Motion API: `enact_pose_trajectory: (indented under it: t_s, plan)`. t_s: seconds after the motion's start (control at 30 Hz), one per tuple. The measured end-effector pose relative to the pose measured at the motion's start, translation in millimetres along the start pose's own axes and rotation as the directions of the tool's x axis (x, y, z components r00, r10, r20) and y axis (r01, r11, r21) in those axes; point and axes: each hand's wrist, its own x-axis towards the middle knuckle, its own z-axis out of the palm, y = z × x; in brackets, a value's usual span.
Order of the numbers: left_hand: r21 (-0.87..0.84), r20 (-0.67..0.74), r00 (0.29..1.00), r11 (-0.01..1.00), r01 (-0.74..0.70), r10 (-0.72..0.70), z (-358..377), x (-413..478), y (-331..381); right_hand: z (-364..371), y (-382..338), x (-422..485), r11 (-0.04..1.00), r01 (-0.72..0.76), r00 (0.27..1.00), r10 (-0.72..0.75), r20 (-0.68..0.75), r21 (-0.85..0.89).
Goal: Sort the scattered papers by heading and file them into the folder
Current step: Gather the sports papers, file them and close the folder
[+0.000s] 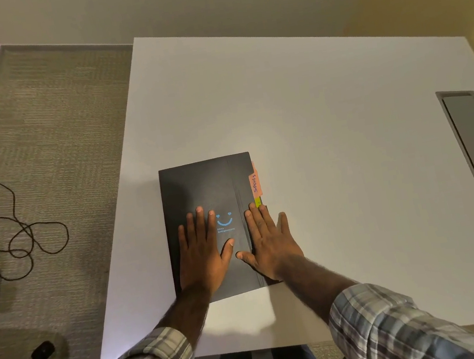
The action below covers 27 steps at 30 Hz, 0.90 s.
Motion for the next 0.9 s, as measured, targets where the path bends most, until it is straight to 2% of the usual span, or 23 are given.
enact_pose_trajectory:
  t_s: [0.13, 0.23, 0.3, 0.37, 0.47, 0.5, 0.57, 0.6, 0.67, 0.77, 0.83, 0.9]
  plan:
    - [-0.004, 0.007, 0.999, 0.999, -0.038, 0.038, -6.5, -10.4, -10.0, -19.0, -1.4, -2.4, 0.999, -0.006, 1.0, 0.007, 0.03, -0.034]
    - [-0.041, -0.01, 0.993, 0.993, 0.115, -0.115, -14.4, -25.5, -19.9, -25.8, -7.9, -8.9, 0.984, -0.065, 0.995, 0.076, -0.058, 0.164]
    - [-0.118, 0.002, 0.965, 0.959, 0.259, -0.261, -20.6, -32.3, -22.1, -25.8, -10.8, -18.2, 0.902, -0.158, 0.957, 0.24, -0.162, 0.403]
    - [-0.19, 0.034, 0.934, 0.915, 0.356, -0.356, -27.9, -35.9, -20.7, -25.5, -10.9, -25.8, 0.773, -0.258, 0.9, 0.41, -0.147, 0.579]
    - [-0.244, 0.059, 0.914, 0.883, 0.402, -0.4, -39.9, -34.6, -17.6, -25.9, -8.4, -23.3, 0.699, -0.36, 0.88, 0.474, -0.023, 0.618]
    - [-0.263, 0.067, 0.904, 0.866, 0.424, -0.422, -44.5, -32.2, -16.8, -29.8, -8.0, -21.0, 0.63, -0.368, 0.873, 0.488, 0.021, 0.684]
    - [-0.326, 0.086, 0.875, 0.816, 0.477, -0.477, -53.3, -25.8, -16.2, -35.9, -5.9, -15.3, 0.389, -0.369, 0.851, 0.507, 0.138, 0.844]
    - [-0.367, 0.1, 0.857, 0.782, 0.504, -0.505, -56.9, -21.7, -16.5, -38.6, -3.9, -13.0, 0.265, -0.37, 0.837, 0.512, 0.195, 0.89]
    - [-0.46, 0.155, 0.803, 0.677, 0.574, -0.576, -61.2, -12.7, -19.7, -44.0, 0.9, -9.9, 0.108, -0.358, 0.827, 0.498, 0.262, 0.927]
    - [-0.579, 0.277, 0.716, 0.483, 0.657, -0.641, -65.5, 2.9, -28.9, -55.4, 8.6, -8.7, 0.082, -0.369, 0.826, 0.486, 0.286, 0.926]
    - [-0.645, 0.295, 0.726, 0.431, 0.631, -0.621, -71.7, 10.2, -30.0, -63.2, 15.8, -8.5, 0.1, -0.379, 0.8, 0.536, 0.271, 0.92]
    - [-0.69, 0.279, 0.753, 0.422, 0.588, -0.596, -82.3, 15.5, -23.8, -70.0, 25.7, -11.4, 0.127, -0.363, 0.788, 0.571, 0.231, 0.923]
